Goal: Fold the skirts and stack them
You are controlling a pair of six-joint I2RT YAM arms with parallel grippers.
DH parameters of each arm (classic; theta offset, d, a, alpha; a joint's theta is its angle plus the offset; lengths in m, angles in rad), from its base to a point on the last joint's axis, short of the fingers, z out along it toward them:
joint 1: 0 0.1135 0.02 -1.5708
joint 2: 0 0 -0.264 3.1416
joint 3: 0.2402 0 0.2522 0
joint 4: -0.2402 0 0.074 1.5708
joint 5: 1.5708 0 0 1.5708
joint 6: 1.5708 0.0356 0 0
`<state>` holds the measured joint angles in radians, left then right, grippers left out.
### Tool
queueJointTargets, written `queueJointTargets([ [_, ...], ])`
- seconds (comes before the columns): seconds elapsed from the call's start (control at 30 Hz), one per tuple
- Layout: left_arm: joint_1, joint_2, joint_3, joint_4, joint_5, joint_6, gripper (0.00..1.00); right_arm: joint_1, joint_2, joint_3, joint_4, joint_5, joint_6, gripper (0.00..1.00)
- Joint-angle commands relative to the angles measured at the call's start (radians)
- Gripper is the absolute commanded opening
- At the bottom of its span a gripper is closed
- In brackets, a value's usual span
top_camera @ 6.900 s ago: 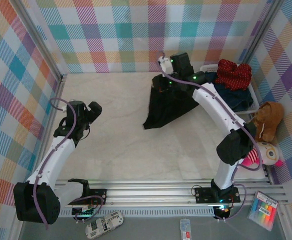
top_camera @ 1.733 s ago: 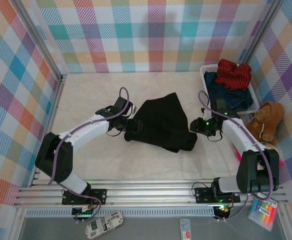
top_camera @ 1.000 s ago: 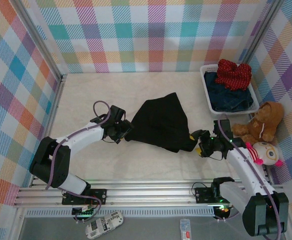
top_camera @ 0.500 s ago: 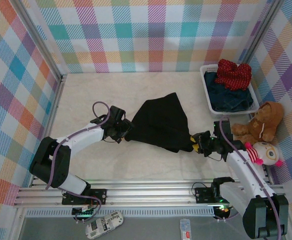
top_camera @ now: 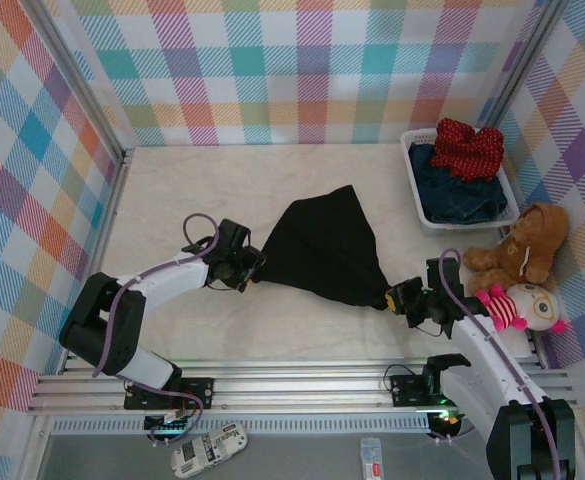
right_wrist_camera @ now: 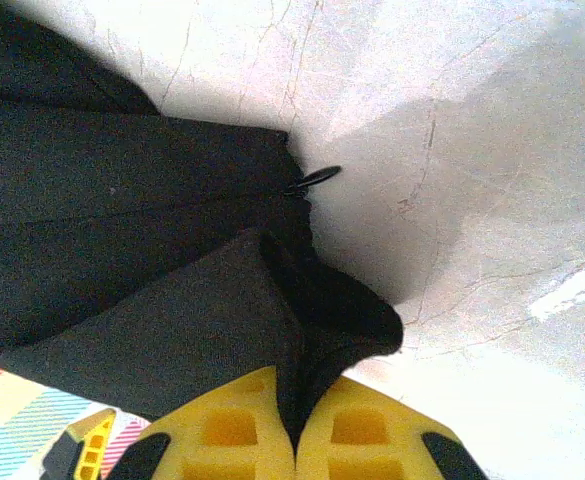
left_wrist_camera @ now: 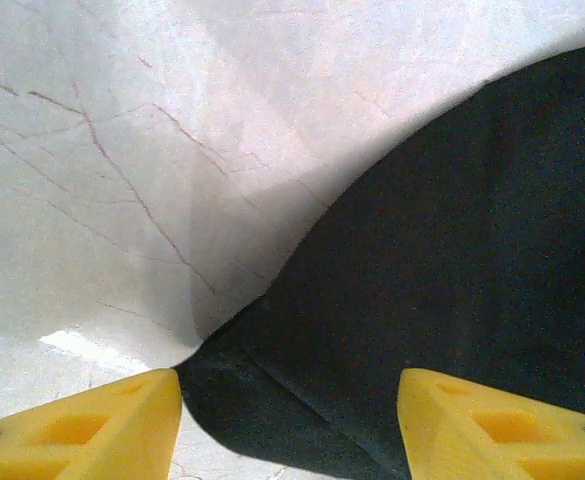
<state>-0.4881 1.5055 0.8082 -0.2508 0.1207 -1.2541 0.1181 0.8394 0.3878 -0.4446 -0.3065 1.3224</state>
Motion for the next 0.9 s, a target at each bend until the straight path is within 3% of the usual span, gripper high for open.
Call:
queueJointTargets([
  [0.0, 0.009, 0.036, -0.006, 0.048, 0.025, -0.045, 0.57, 0.004, -0.008, 0.002, 0.032, 0.009, 0.003, 0.0],
  [0.23, 0.011, 0.111, 0.019, 0.087, 0.018, -0.044, 0.51, 0.004, -0.013, -0.007, 0.036, 0.005, -0.011, 0.0],
  [0.37, 0.011, 0.151, 0.05, 0.074, 0.0, -0.025, 0.42, 0.005, -0.025, -0.01, 0.032, 0.013, -0.021, 0.0],
  [0.47, 0.011, 0.149, 0.049, 0.08, -0.009, -0.025, 0.28, 0.004, -0.043, -0.01, 0.037, 0.018, -0.03, 0.0],
  [0.57, 0.012, 0.095, 0.053, 0.043, -0.049, -0.005, 0.01, 0.004, -0.077, 0.005, 0.062, 0.028, -0.047, 0.0],
  [0.73, 0.016, -0.084, 0.125, -0.188, -0.232, 0.062, 0.0, 0.004, -0.126, 0.132, 0.07, 0.08, -0.158, 0.0],
  [0.87, 0.03, -0.232, 0.289, -0.342, -0.385, 0.214, 0.0, 0.0, -0.086, 0.382, 0.031, 0.111, -0.329, 0.0],
])
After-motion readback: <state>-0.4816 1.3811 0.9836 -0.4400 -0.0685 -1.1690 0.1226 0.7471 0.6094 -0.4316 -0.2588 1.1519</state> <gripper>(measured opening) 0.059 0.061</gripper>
